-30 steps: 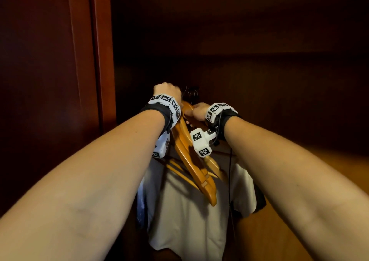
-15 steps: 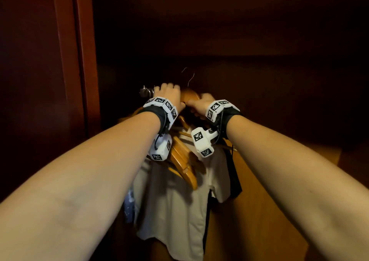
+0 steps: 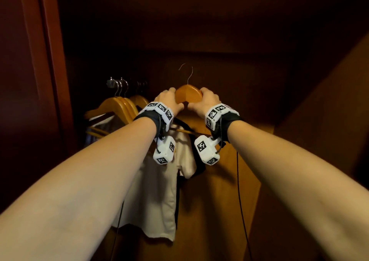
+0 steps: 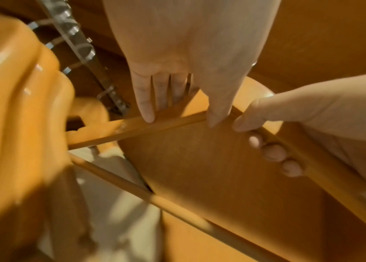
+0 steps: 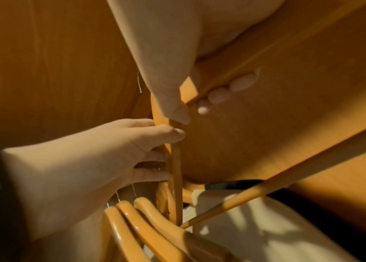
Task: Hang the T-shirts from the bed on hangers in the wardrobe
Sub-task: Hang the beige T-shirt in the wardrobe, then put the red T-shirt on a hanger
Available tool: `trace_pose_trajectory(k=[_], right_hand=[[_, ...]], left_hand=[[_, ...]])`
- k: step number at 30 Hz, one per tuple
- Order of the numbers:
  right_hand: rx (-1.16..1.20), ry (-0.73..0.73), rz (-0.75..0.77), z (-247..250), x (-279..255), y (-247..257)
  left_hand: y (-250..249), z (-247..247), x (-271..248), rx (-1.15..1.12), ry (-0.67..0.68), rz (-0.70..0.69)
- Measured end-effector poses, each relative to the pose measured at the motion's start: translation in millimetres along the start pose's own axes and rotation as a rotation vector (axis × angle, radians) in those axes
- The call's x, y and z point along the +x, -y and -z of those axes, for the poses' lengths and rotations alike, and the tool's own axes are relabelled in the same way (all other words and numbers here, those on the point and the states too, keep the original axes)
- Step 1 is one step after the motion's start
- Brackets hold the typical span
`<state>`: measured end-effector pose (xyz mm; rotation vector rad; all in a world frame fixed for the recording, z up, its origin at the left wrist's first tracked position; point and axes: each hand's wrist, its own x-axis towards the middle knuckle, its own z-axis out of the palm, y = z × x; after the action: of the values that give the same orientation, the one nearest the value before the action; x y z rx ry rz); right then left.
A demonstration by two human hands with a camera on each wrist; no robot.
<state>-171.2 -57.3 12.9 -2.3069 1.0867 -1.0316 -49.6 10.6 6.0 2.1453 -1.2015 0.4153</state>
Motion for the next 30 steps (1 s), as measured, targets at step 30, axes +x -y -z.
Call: trace_pose_trajectory(k=[30], right_hand=[[-0.331,-0.312,-0.441,127.6,-296.1,-32.1]], left_hand=[[-84.2,22.9,-204.8,-1.064,0.596,-0.122]])
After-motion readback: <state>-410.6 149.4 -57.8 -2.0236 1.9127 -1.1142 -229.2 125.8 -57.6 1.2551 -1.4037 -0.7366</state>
